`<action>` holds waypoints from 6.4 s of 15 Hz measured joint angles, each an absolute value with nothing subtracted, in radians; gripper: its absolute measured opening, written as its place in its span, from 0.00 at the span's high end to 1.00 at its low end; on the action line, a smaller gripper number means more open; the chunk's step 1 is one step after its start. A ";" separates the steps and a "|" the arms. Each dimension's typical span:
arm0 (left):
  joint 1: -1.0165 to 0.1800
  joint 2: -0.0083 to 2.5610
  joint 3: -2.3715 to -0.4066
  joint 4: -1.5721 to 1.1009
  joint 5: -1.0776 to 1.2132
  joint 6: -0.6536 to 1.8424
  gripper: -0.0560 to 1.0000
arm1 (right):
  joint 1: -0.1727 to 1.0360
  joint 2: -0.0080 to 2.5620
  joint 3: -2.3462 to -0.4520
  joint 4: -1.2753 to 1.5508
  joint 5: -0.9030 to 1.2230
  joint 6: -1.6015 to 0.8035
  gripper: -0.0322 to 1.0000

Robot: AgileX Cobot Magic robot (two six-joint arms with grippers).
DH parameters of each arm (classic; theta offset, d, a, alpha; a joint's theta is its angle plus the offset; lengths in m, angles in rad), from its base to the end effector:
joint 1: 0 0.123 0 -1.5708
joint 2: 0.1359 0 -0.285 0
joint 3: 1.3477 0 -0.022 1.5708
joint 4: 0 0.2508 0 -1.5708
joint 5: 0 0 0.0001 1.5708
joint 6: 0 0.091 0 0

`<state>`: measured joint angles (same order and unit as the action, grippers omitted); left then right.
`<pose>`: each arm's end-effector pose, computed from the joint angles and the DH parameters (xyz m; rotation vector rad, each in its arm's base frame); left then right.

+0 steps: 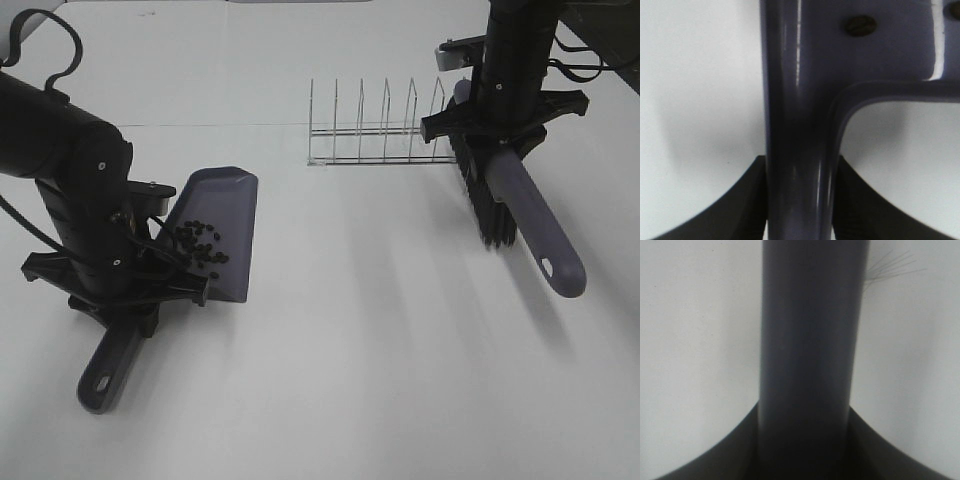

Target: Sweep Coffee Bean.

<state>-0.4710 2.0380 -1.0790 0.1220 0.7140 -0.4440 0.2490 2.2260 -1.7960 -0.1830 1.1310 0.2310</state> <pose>0.3052 -0.1472 0.0892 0.1867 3.1121 0.1211 0.4451 0.0977 0.1705 -0.1320 2.9971 -0.2127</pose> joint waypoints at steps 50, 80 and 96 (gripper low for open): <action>-0.479 2.016 -1.152 0.009 0.738 -0.417 0.62 | 0.242 2.102 -2.085 0.051 1.217 0.115 0.32; -0.480 1.085 -1.101 0.129 1.174 -0.324 0.27 | 0.269 0.828 -0.622 0.063 1.082 0.069 0.32; -0.480 -0.002 -0.550 -0.061 1.210 -0.112 0.27 | 0.269 0.175 -0.506 0.118 1.064 -0.139 0.32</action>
<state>-0.4800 -0.0020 -0.5500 -0.0610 1.2100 -0.1120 0.2690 0.1750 -0.5060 0.1180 1.0640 -0.1390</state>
